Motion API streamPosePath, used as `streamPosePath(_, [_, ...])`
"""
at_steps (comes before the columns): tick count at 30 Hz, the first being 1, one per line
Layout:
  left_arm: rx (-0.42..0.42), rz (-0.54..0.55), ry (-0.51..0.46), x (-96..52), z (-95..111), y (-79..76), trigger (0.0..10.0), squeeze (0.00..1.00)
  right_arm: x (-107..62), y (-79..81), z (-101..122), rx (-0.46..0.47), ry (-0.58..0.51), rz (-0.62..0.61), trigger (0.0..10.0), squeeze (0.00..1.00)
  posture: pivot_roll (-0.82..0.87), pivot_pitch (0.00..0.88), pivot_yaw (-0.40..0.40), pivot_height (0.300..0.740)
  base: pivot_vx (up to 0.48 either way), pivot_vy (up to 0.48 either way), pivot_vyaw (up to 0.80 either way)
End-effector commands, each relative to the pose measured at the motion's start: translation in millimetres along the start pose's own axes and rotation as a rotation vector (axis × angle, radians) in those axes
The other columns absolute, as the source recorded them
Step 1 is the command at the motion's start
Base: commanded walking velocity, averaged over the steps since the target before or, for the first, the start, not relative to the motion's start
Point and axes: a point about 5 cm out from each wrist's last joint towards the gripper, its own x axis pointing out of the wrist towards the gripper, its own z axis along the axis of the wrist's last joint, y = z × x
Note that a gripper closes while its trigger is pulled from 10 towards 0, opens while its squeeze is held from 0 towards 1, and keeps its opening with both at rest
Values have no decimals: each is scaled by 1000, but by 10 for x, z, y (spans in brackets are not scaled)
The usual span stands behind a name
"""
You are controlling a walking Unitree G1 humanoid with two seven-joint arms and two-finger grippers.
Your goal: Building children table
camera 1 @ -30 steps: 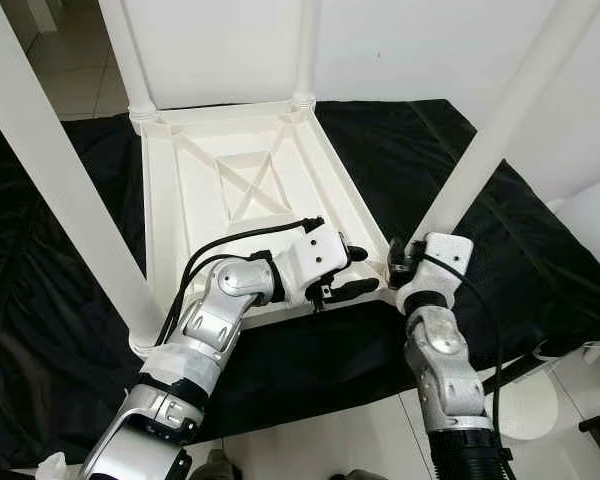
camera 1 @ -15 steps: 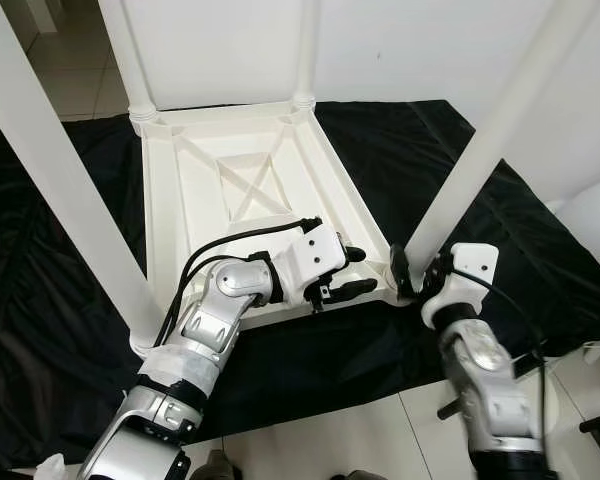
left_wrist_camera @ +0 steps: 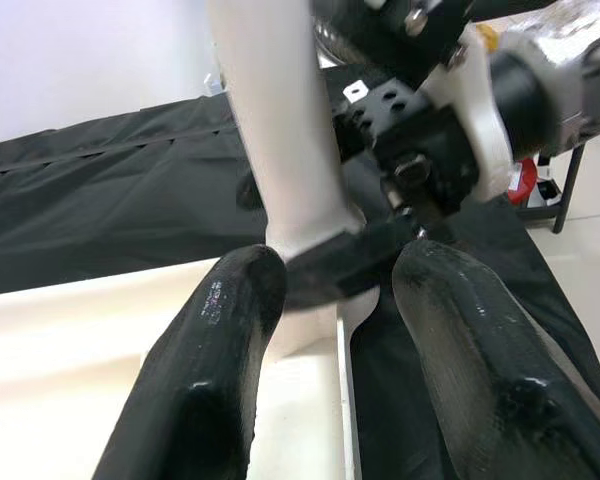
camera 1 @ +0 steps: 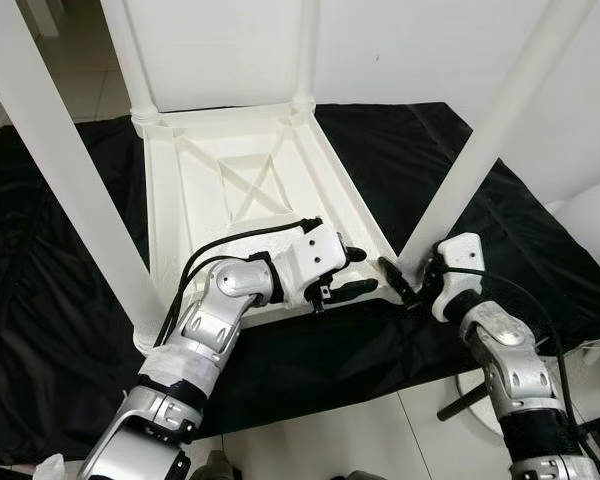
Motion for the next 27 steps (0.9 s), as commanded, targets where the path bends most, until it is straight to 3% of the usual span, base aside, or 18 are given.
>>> streamPosePath(1, [14,63,-1,22,28,46,10000,0,10,-3,-6,-19,8,19,10000,0,5,0,-27,740,0,0,0])
streamPosePath(2, [16,65,-1,22,32,49,10000,0,41,15,-5,-15,9,44,5608,0,11,0,-29,740,0,0,0])
streamPosePath(3, [16,65,-1,22,32,49,10000,0,41,15,-5,-15,9,44,5608,0,11,0,-29,740,0,0,0])
streamPosePath(4, [17,67,-2,23,36,55,10000,0,66,25,-10,-14,7,68,1922,0,12,0,-31,740,0,0,0])
streamPosePath(5, [17,67,-2,23,36,55,10000,0,66,25,-10,-14,7,68,1922,0,12,0,-31,740,0,0,0])
streamPosePath(6, [18,69,-2,22,38,59,10000,0,80,39,-20,-10,8,90,0,0,13,0,-30,740,0,0,0])
streamPosePath(17, [20,75,-4,22,45,71,10000,0,84,40,-93,-2,4,127,0,0,11,0,-26,740,0,0,0])
streamPosePath(18, [18,73,-4,29,44,67,10000,0,83,15,-121,12,23,50,10000,0,1,0,-21,740,0,0,0])
streamPosePath(21, [15,69,-5,38,45,62,10000,0,73,-5,-143,33,43,-135,10000,0,-4,0,-19,740,0,0,0])
streamPosePath(27, [12,68,-3,30,40,54,10000,0,95,105,-83,131,6,-268,10000,0,-8,6,-16,740,0,0,0])
